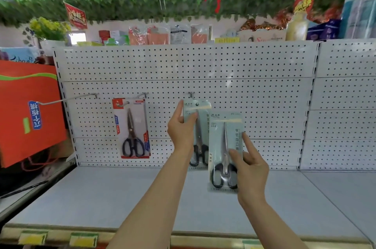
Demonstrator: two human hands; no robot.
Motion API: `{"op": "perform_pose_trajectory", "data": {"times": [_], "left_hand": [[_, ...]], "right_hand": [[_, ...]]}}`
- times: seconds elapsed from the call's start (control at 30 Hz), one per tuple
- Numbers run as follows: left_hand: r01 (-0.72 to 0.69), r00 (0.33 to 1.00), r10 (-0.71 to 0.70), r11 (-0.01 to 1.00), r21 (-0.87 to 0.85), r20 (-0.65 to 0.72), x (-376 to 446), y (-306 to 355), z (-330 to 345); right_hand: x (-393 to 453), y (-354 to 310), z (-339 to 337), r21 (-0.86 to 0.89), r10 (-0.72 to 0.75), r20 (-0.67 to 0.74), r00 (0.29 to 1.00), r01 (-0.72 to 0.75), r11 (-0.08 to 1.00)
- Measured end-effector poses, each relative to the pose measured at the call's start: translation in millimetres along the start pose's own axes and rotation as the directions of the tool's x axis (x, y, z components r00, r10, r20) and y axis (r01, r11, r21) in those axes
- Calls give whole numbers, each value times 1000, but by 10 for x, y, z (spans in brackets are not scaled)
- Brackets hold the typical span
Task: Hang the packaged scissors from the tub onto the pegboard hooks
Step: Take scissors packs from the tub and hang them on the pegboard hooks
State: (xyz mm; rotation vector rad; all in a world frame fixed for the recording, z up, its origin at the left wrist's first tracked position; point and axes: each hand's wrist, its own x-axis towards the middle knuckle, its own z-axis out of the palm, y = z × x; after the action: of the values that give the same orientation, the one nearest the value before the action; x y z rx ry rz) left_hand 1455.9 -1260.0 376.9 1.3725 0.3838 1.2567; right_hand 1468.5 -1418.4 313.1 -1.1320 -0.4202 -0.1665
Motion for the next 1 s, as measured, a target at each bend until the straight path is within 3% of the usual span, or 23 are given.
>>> {"op": "perform_pose_trajectory", "data": {"times": [0.4,0.5,0.57,0.7,0.83,1.0], "left_hand": [[-5,999,13,984,178,-47,157,-209,28],[-82,994,99,962,260,-51,179,-179,-67],[-148,985,164,967,207,-61,218,-130,-146],[-317,947,298,926,204,119,233,32,-252],[-441,888,311,780,443,338,262,30,-265],[-451,882,303,768,455,362,292,-2,-240]], "right_hand": [[52,79,224,-9,-4,29,1000,4,1000],[96,51,357,15,-6,57,998,5,1000],[143,42,449,23,-13,71,997,12,1000],[227,56,628,36,-18,100,995,14,999],[273,134,729,31,17,99,995,-20,999],[307,272,791,50,44,73,996,-48,998]]}}
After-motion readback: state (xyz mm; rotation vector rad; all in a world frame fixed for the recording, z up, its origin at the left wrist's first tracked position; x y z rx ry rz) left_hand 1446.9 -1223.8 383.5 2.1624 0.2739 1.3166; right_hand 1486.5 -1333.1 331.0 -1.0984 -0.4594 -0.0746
